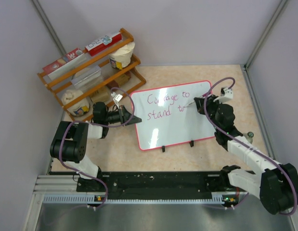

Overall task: Write a sentence on the whiteboard
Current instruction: Write with the whiteboard marker on the whiteboard.

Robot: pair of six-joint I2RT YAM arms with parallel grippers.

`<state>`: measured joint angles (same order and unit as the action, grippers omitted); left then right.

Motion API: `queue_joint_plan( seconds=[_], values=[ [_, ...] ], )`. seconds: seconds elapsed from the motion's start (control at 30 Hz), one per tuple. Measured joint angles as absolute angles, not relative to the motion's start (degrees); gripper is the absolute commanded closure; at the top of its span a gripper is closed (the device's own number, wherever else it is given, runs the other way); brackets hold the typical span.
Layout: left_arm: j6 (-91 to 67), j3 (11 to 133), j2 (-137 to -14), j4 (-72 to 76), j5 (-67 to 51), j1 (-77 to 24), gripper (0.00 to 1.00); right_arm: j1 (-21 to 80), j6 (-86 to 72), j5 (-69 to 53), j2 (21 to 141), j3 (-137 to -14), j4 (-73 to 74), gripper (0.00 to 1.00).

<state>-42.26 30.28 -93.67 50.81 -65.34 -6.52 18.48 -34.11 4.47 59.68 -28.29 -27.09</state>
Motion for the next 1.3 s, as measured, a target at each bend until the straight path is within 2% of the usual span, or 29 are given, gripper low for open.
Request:
queue_joint_plan(
  seconds=[1.3],
  values=[
    [-42.2, 30.3, -93.7, 50.8, -65.3, -6.5, 1.00, 18.4, -33.5, 4.2, 55.9, -25.9, -24.7, 1.00]
  ],
)
